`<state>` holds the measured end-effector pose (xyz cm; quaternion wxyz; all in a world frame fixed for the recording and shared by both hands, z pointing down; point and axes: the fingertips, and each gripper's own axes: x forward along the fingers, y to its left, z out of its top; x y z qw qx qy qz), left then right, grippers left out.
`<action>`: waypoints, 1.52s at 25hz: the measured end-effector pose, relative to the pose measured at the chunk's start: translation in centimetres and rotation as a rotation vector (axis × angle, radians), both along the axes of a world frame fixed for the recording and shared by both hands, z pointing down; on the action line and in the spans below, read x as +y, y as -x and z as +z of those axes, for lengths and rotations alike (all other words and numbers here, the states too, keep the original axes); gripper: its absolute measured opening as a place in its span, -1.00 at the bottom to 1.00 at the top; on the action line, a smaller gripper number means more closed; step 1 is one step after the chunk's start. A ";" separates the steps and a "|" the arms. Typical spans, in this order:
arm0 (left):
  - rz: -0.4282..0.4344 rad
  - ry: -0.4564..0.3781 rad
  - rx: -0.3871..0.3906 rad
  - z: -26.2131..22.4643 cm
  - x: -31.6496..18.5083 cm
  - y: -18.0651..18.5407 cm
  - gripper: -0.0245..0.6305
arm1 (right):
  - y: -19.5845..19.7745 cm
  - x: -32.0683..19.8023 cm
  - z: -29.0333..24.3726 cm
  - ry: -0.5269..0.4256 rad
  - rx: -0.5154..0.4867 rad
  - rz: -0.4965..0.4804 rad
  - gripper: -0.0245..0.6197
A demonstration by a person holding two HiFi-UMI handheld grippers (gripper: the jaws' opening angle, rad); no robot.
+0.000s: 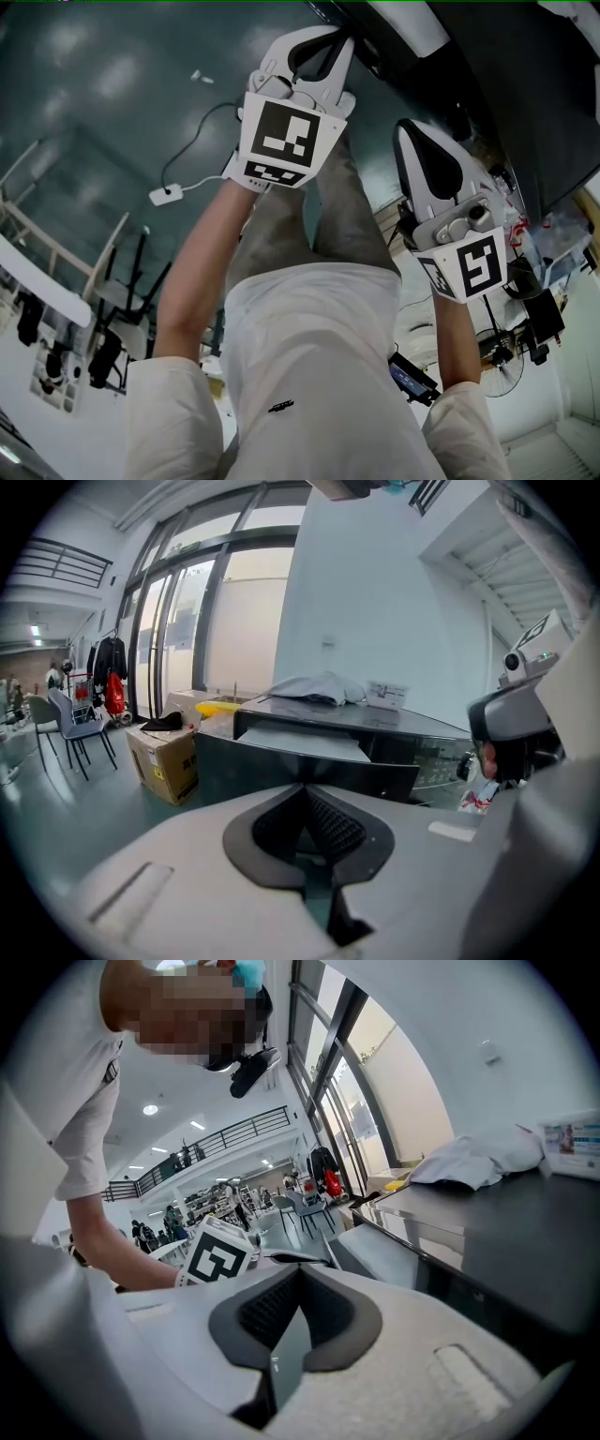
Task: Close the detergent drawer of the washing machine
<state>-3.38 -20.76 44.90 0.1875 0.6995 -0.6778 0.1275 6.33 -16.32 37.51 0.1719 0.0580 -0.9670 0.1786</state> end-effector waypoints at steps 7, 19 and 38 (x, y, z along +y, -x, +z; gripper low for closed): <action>-0.008 -0.007 -0.011 -0.4 -3.3 0.3 -0.87 | -0.7 -1.8 0.0 0.006 -0.001 0.012 -0.91; -0.055 0.002 0.004 -0.6 -6.8 0.6 -0.87 | -1.5 -4.3 0.8 0.038 -0.012 0.036 -0.91; -0.020 -0.014 0.010 -0.4 -7.3 0.4 -0.87 | -1.2 -4.7 1.8 0.058 0.002 0.062 -0.91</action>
